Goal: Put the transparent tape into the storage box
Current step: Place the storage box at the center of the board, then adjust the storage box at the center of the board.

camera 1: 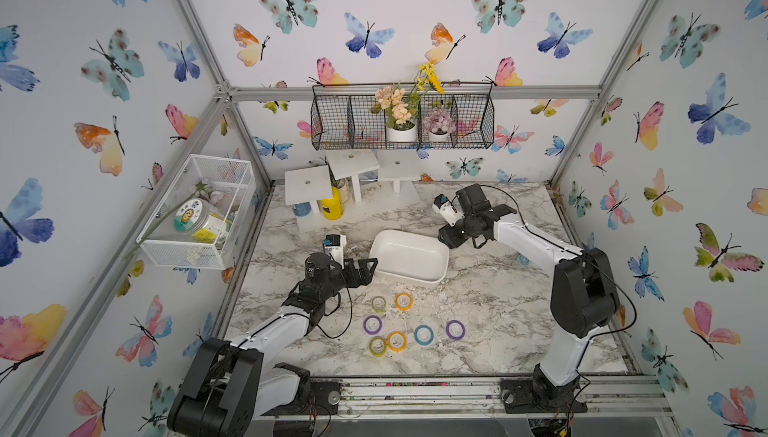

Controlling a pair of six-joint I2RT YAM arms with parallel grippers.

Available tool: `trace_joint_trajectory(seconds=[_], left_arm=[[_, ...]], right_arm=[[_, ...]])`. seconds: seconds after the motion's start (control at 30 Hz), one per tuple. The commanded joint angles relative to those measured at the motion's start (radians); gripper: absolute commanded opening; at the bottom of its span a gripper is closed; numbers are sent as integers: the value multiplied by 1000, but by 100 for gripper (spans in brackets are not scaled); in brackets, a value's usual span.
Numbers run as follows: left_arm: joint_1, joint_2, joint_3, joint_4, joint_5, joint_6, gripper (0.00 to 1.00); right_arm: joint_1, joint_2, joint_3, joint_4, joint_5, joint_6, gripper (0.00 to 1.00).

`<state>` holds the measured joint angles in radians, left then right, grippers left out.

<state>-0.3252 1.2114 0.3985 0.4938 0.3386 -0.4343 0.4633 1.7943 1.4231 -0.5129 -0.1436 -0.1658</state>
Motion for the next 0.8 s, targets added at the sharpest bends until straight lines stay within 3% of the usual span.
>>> trace_joint_trajectory(seconds=[0.0,0.23,0.37,0.4,0.77], left_arm=[[-18,35,30,13,28,26,99],[-38,123,72,-3,46,40,99],[-43,164,90,-3,67,42,99],[-45,175,95,-4,75,44,99],[-64,282,155,-14,125,54,99]], right_arm=[[-3,-80,-65,3,78,207,55],[80,-275,-271,34,86,394,56],[172,-368,-374,83,79,465,63],[196,-381,-390,86,84,482,73],[434,-388,-456,130,111,616,74]])
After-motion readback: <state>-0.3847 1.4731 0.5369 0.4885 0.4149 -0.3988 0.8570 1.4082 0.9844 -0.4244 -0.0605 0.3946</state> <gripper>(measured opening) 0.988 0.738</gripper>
